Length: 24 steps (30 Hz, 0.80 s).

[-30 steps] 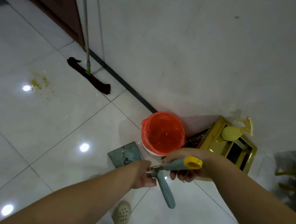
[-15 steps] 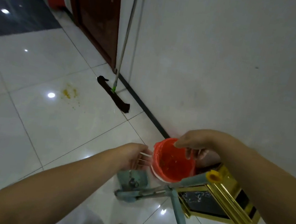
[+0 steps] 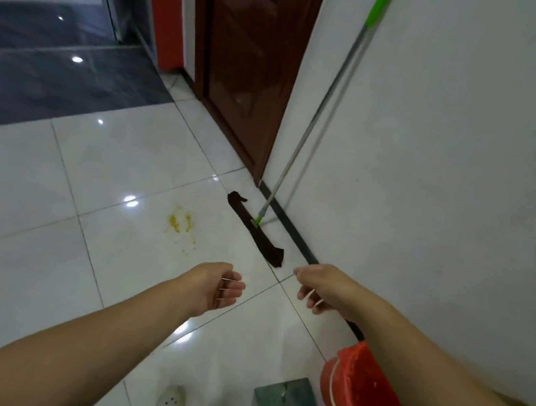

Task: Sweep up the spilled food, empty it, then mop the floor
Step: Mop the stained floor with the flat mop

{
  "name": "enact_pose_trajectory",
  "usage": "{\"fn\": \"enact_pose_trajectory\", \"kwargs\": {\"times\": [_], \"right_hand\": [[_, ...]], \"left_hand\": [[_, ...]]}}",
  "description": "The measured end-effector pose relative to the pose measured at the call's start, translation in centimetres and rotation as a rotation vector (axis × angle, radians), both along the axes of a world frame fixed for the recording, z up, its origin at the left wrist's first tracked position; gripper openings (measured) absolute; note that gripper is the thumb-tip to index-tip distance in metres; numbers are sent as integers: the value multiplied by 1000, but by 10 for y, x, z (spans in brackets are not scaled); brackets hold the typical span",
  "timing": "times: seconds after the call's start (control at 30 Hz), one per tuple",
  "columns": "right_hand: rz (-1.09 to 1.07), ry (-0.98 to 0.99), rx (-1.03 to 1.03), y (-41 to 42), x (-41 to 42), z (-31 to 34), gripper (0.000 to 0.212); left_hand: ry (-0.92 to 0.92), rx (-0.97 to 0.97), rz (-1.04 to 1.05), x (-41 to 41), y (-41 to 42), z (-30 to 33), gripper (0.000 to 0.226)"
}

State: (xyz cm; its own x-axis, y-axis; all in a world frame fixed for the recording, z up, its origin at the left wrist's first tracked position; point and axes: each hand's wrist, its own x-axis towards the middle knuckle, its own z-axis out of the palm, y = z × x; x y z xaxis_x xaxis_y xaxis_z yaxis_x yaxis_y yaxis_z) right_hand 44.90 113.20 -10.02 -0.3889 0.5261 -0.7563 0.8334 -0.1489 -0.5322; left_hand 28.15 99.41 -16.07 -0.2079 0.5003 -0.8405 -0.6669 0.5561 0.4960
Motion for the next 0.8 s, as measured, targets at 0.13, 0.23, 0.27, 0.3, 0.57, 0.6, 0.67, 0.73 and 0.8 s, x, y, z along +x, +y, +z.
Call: {"fn": "enact_pose_trajectory", "kwargs": {"times": [0.13,0.23,0.27,0.3,0.57,0.6,0.67,0.73,0.8], "right_hand": [[21,12,12,22,-40,-6,35],[26,27,43,53,-59,-12,40],[23,32,50,65,-66,-14,40],[22,37,57,77,-74,-15,40],[110,87,158,214,-173,-17,36],[121,101,190,238,-187,-15,35],[135,123,254,286,-213,-10,32],[206,128,330,335,-236,-3,34],[333,104,442,384,-257,5,38]], "left_hand": [[-15,-23,88,-50,19,-6,24],[-60,-38,131,-73,39,-14,25],[-69,-47,141,-80,46,-16,26],[-74,-56,152,-86,55,-17,27],[-35,-13,266,-157,170,-4,29],[-37,10,293,-167,193,-1,30],[-33,31,347,-183,235,8,29],[-31,43,373,-195,274,16,28],[-32,62,387,-206,309,22,27]]}}
